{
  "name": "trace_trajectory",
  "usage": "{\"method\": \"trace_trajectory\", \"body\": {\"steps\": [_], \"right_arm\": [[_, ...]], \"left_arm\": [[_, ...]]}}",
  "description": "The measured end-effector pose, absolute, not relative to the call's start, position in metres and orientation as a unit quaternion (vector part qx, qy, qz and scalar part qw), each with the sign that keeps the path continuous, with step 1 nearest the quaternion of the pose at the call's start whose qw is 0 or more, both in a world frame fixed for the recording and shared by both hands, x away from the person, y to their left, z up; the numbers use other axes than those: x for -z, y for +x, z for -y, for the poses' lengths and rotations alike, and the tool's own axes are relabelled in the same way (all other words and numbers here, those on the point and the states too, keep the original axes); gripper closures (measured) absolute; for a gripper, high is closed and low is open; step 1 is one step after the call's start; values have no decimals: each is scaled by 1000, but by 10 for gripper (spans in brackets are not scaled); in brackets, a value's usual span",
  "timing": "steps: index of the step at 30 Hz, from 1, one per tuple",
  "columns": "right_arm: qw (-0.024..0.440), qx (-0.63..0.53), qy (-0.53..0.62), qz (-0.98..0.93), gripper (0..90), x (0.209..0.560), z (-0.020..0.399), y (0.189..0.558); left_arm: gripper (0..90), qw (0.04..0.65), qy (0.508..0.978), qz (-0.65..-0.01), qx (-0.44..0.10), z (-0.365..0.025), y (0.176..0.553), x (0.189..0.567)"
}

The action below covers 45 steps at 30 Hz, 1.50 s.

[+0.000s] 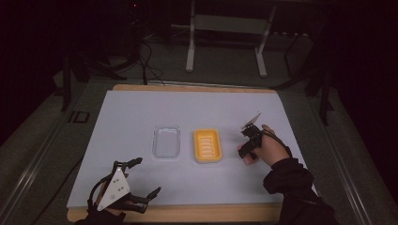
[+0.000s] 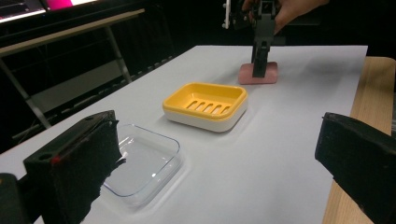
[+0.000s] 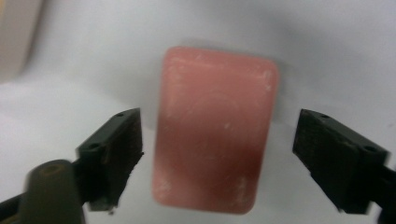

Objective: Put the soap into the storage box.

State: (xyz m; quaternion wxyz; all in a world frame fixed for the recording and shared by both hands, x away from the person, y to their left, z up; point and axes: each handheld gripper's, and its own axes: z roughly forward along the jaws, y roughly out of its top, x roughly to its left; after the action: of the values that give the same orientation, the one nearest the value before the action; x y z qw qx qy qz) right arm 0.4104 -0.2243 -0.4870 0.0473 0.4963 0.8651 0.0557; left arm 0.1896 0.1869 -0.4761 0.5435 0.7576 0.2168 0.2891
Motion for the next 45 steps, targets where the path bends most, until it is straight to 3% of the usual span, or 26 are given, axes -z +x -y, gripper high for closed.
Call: {"method": "trace_trajectory", "body": {"steps": [7, 13, 25, 45], "right_arm": [[34, -28, 513, -857, 241, 498, 223, 412], [29, -34, 547, -836, 373, 498, 219, 411], [19, -50, 641, -766, 377, 469, 221, 408], [44, -75, 660, -746, 376, 415, 190, 399]], "left_arm": [[7, 543, 759, -215, -287, -187, 190, 476], [7, 540, 762, -215, -287, -186, 190, 477], [6, 541, 760, -216, -289, -186, 189, 476], [6, 541, 760, -213, -289, -185, 189, 476]]}}
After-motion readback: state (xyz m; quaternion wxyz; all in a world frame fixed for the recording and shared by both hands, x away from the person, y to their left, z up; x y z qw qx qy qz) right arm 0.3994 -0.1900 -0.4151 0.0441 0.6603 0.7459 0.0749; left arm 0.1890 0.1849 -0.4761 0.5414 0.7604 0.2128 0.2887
